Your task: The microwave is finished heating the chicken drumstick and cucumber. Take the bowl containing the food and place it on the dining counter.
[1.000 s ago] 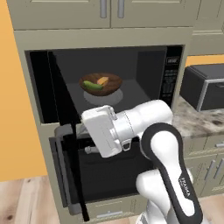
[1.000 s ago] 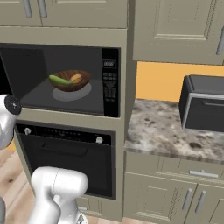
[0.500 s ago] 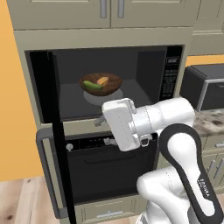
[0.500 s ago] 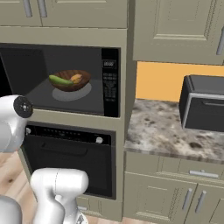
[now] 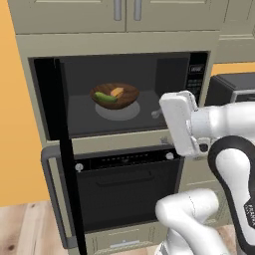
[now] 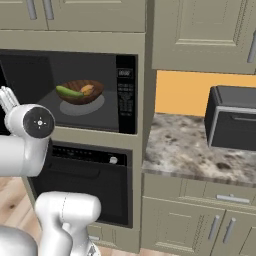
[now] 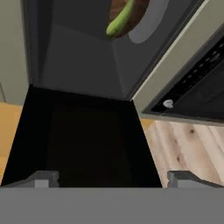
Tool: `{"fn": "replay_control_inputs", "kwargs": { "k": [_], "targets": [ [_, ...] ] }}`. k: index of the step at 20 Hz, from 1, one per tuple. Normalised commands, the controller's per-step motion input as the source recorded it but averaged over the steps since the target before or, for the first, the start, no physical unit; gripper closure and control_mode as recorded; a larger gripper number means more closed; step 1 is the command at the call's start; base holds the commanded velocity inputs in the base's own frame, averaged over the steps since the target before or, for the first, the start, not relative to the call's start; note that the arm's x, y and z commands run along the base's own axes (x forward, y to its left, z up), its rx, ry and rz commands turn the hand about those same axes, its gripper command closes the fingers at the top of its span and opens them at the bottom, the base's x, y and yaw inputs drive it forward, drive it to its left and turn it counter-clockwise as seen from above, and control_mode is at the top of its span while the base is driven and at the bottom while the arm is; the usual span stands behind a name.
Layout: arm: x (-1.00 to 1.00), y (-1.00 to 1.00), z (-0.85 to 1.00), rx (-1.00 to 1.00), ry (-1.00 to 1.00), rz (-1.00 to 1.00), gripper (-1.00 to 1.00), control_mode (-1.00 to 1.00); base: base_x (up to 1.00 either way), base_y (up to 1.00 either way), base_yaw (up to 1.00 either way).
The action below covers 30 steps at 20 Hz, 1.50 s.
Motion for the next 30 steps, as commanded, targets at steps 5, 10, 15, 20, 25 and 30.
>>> {"fn": "replay_control_inputs", "kwargs": {
  "k": [5, 10, 15, 20, 25, 30],
  "targets": [
    [0.77, -0.98, 0.0, 0.0, 0.0, -0.35, -1.0, -1.0, 0.0, 0.0, 0.0],
    [1.0, -0.21, 0.0, -0.01, 0.21, -0.09, -1.0, -1.0, 0.0, 0.0, 0.0],
    [0.4, 0.0, -0.04, 0.0, 0.27, 0.0, -1.0, -1.0, 0.0, 0.0, 0.0],
    [0.27, 0.02, -0.2, 0.0, 0.0, 0.0, -1.0, -1.0, 0.0, 0.0, 0.0],
    [0.49, 0.18, -0.23, -0.01, 0.0, 0.0, -1.0, -1.0, 0.0, 0.0, 0.0],
    [0.71, 0.23, -0.21, -0.01, 0.02, -0.02, -1.0, -1.0, 0.0, 0.0, 0.0]
  ]
}}
